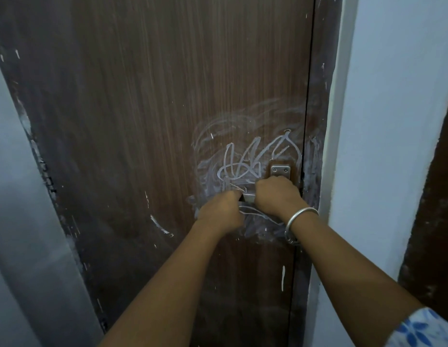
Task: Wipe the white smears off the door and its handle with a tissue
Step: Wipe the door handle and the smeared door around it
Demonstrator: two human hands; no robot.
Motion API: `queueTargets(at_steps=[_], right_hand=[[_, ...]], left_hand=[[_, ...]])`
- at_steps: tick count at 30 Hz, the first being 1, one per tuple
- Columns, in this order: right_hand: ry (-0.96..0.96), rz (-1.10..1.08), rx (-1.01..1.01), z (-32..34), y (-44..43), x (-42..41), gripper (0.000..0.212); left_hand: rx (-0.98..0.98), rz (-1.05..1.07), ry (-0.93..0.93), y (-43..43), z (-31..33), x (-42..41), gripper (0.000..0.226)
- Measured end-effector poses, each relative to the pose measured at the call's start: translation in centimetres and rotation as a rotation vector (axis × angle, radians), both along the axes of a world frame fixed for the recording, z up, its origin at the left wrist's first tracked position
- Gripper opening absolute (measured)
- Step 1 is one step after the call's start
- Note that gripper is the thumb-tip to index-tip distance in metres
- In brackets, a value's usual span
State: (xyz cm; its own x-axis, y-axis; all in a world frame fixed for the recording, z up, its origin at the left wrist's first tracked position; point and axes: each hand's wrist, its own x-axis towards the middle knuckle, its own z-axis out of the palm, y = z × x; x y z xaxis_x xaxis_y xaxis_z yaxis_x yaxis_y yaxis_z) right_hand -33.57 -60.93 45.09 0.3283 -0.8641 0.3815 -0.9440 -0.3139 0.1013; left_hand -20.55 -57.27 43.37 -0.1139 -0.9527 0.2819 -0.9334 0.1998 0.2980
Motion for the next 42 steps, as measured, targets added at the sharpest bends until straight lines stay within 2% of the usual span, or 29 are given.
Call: queueTargets(at_steps=[4,9,13,17,20,23,26,34,42], right_hand=[[-0.037,-0.025,0.032,0.1,-0.3,0.4,0.031],[-0.108,0.017,0.059,0.5,-0.4,0.6,0.018],[-0.201,0.055,0.086,0.7,-0.4,0.5,0.011],[-0.373,0.057,0.087,0.4,-0.5,0.6,0.025],[-0.464,0.043,0.069,0.1,-0.6,1.2,0.014],[-0.535,0.066,0.096,-0.3,-0.9,2.2,0.015],[-0.588,0.083,0.131,-0.7,-1.4,2.6,0.028],[-0.535,0.188,0.215,-0.5,-1.7,2.2,0.025],[-0.491,0.23,0.194,-0.5,-1.7,1.6,0.023]], left_hand=[[-0.031,-0.008,0.008,0.2,-0.2,0.1,0.044],[-0.01,-0.023,-0.048,0.4,-0.6,0.5,0.047],[-0.003,-0.006,-0.1,0.4,-0.9,1.0,0.062],[-0.068,0.018,-0.007,0.7,-1.9,1.5,0.071],[-0.125,0.044,0.054,0.8,-2.7,1.8,0.07],[-0.162,0.044,0.064,0.8,-2.8,1.8,0.072],[-0.198,0.032,0.03,0.6,-2.7,1.6,0.072],[-0.195,0.074,0.013,0.7,-3.0,0.9,0.076],[-0.184,0.061,0.026,1.3,-3.2,0.5,0.072]])
